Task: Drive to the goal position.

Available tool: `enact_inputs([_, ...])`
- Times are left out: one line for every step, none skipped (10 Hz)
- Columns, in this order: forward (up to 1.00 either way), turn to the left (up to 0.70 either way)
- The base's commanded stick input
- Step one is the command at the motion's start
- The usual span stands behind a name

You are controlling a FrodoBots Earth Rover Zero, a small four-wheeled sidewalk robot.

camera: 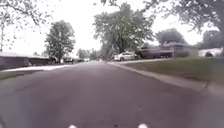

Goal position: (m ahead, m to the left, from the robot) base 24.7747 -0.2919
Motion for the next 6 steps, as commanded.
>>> enact_inputs([1.0, 0.0])
enact_inputs([1.0, 0.0])
enact_inputs([1.0, 0.0])
enact_inputs([1.0, 0.0])
enact_inputs([1.0, 0.0])
enact_inputs([1.0, 0.0])
